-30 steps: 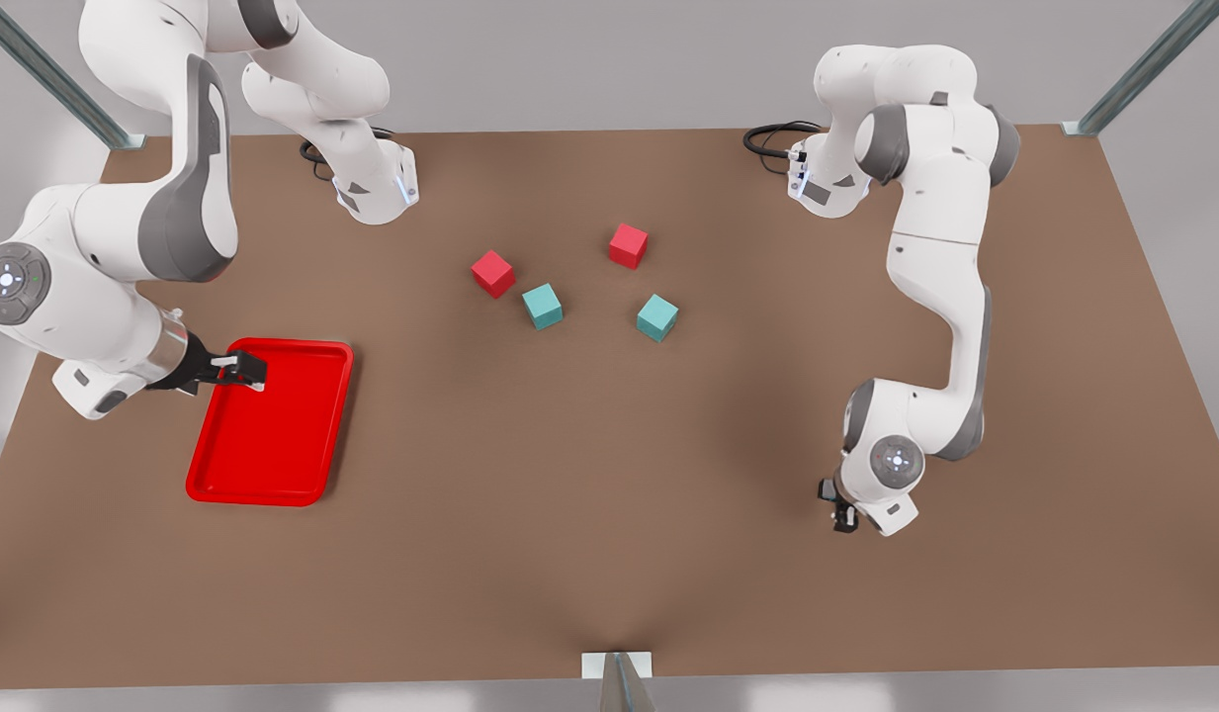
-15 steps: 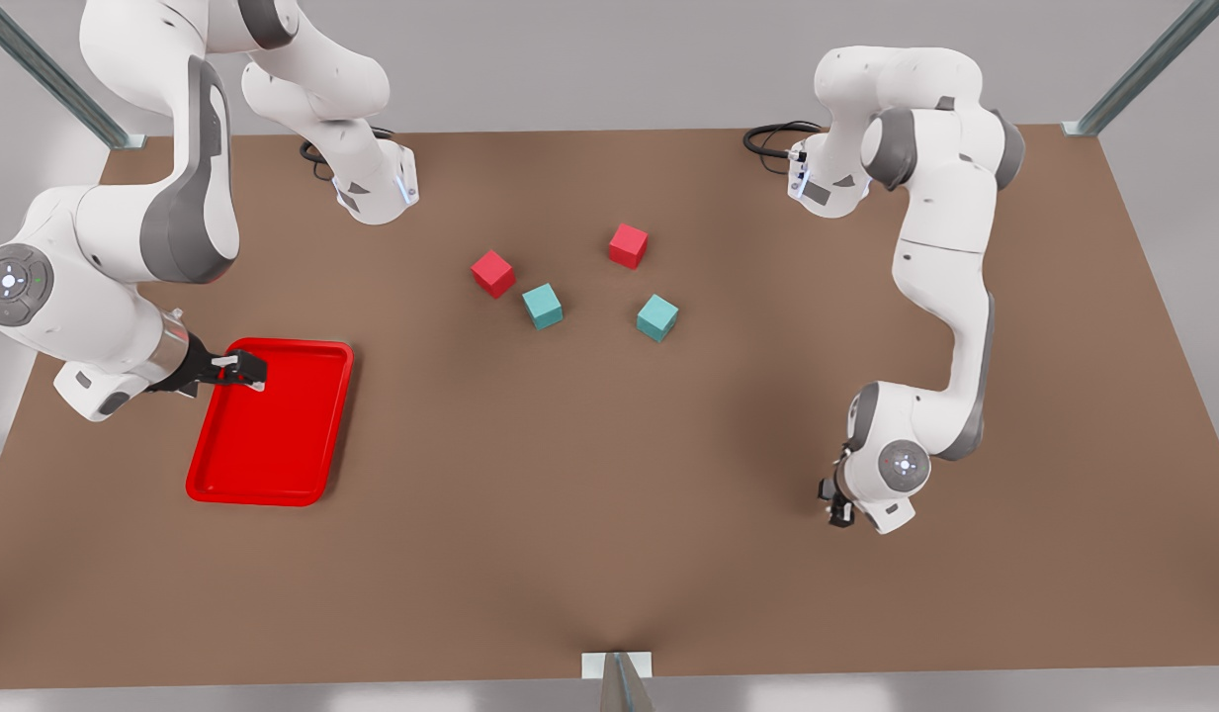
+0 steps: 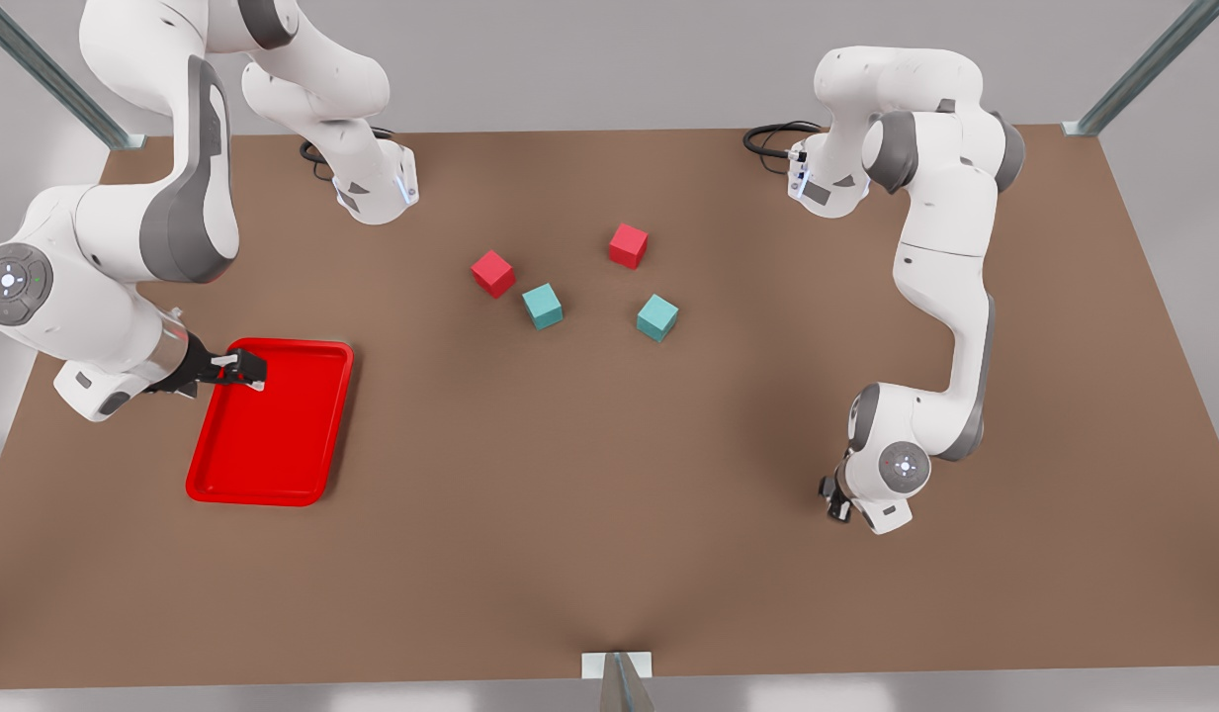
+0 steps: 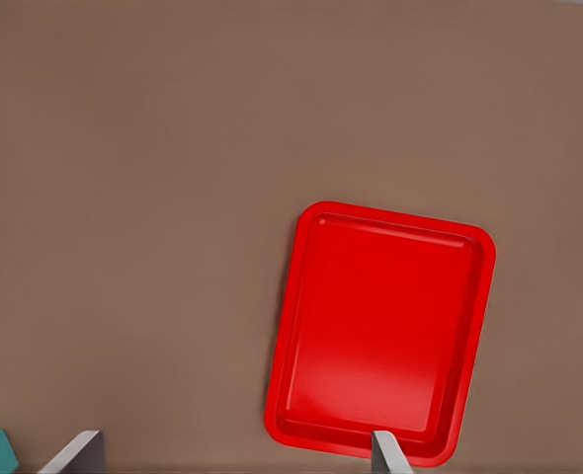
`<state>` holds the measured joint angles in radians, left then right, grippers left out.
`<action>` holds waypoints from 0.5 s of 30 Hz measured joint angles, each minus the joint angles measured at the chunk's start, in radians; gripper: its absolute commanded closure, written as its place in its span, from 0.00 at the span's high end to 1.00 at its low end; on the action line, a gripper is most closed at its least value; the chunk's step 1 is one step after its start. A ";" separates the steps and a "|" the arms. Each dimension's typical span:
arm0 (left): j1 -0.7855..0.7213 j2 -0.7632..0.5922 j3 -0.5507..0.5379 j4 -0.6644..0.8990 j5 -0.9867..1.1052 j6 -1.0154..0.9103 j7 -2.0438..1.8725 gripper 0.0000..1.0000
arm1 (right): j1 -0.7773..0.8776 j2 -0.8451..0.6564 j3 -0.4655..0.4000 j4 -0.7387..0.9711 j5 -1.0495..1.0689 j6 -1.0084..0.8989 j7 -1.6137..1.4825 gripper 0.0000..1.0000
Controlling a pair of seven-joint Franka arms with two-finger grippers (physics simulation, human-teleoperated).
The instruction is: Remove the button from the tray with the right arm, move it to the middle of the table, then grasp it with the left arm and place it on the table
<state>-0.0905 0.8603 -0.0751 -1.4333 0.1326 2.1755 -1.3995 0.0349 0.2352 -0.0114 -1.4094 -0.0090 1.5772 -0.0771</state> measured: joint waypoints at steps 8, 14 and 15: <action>0.000 -0.034 0.000 0.009 0.001 -0.020 0.025 0.45 | 0.000 0.000 0.000 0.001 0.000 0.003 -0.004 1.00; -0.047 -0.078 0.009 0.015 0.097 -0.045 0.000 0.45 | 0.000 0.001 -0.001 0.000 0.000 0.003 -0.006 1.00; -0.058 -0.078 0.009 0.015 0.140 -0.049 -0.017 0.45 | 0.000 0.001 -0.001 -0.001 0.001 0.003 -0.007 1.00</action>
<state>-0.1490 0.7818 -0.0666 -1.4180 0.2723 2.1270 -1.4162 0.0346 0.2358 -0.0121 -1.4100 -0.0084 1.5806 -0.0838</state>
